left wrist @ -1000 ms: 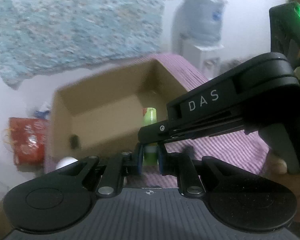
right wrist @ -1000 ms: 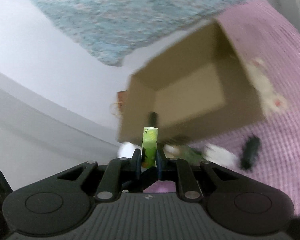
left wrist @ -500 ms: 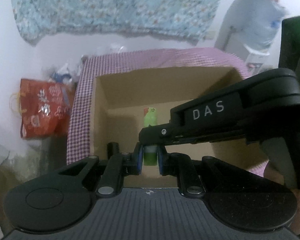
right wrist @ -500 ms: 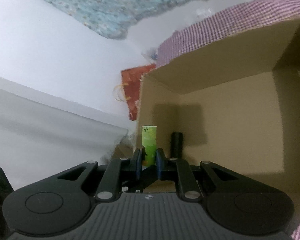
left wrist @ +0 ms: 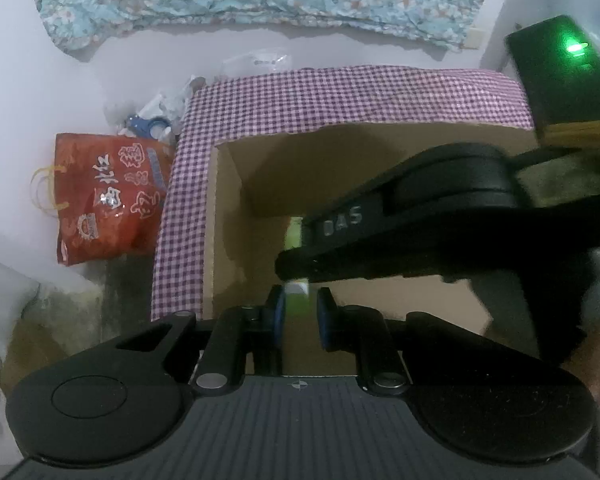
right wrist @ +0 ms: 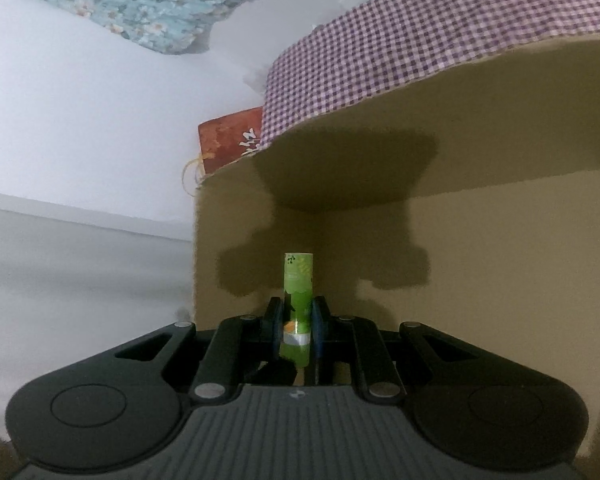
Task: Organize rigid objects
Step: 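Carry the green battery into the box and release it upright, then move the right tool back to the remaining objects on the table, then grasp the black rounded object with the right tool, then carry the black object into the box and open the right tool, then withdraw the right tool from the box over the table, then lower the right tool onto the black tape roll and grasp its rim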
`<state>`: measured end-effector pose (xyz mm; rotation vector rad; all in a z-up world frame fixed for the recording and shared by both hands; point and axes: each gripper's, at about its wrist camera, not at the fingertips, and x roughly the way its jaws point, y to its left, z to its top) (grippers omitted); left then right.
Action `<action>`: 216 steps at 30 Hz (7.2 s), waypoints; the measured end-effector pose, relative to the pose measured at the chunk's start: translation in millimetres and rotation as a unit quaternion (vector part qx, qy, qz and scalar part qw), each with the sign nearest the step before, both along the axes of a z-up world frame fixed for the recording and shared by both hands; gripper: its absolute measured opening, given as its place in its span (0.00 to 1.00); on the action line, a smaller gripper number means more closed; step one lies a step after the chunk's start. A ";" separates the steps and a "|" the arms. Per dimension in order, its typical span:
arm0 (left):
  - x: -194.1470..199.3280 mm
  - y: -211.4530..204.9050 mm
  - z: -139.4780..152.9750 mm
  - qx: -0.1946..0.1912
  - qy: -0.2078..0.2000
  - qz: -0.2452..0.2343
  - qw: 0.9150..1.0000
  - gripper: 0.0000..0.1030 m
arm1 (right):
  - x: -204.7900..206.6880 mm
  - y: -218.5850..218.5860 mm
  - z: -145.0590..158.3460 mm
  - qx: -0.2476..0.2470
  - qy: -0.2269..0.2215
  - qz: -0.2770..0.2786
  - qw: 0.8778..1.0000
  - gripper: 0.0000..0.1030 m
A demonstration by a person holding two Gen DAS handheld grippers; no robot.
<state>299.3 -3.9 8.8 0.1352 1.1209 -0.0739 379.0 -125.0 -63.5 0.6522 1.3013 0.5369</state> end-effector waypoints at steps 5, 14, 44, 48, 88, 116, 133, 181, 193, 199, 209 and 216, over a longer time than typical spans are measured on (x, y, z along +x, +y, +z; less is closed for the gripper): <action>-1.6 1.4 3.0 -0.004 -0.002 0.002 1.000 0.18 | 5.2 2.1 -14.3 -0.001 0.006 -0.005 1.000 0.18; -26.4 9.5 33.0 -0.032 -0.034 0.005 0.999 0.23 | -11.7 -25.7 11.4 0.034 -0.008 -0.017 0.999 0.19; -195.4 -106.7 -23.9 -0.118 -0.058 -0.195 0.972 0.37 | -267.1 -232.5 5.3 -0.008 -0.038 -0.184 0.982 0.53; -184.1 -124.7 -43.0 -0.114 -0.055 -0.213 0.969 0.36 | -259.0 -237.6 -15.8 0.002 -0.024 -0.192 0.981 0.50; -153.9 -170.0 -101.7 -0.095 0.032 -0.225 0.969 0.33 | -230.4 -252.4 -78.7 0.028 0.027 -0.165 0.986 0.29; -176.3 -170.1 -53.2 -0.096 -0.028 -0.250 0.963 0.24 | -262.1 -228.9 -18.2 0.006 -0.056 -0.166 0.985 0.20; -192.2 -95.2 64.6 -0.114 -0.158 -0.147 0.970 0.24 | -241.9 -131.4 120.3 0.005 -0.203 -0.058 0.977 0.20; -108.7 1.1 46.8 -0.087 -0.064 -0.003 0.994 0.42 | -134.0 -71.7 57.6 0.086 -0.062 -0.040 0.994 0.21; -186.4 13.9 41.0 -0.103 -0.083 -0.001 0.991 0.55 | -248.7 -113.7 60.2 0.079 -0.107 -0.112 0.985 0.27; -212.2 15.4 18.1 -0.109 -0.065 -0.008 0.992 0.55 | -279.5 -116.3 45.5 0.046 -0.099 -0.125 0.986 0.33; -236.8 4.6 -11.5 -0.119 -0.048 -0.045 0.991 0.55 | -308.7 -135.1 20.8 -0.013 -0.081 -0.117 0.990 0.43; -241.9 -15.9 -33.0 -0.125 -0.027 -0.093 0.987 0.55 | -301.1 -126.0 -5.3 -0.041 -0.054 -0.086 0.994 0.43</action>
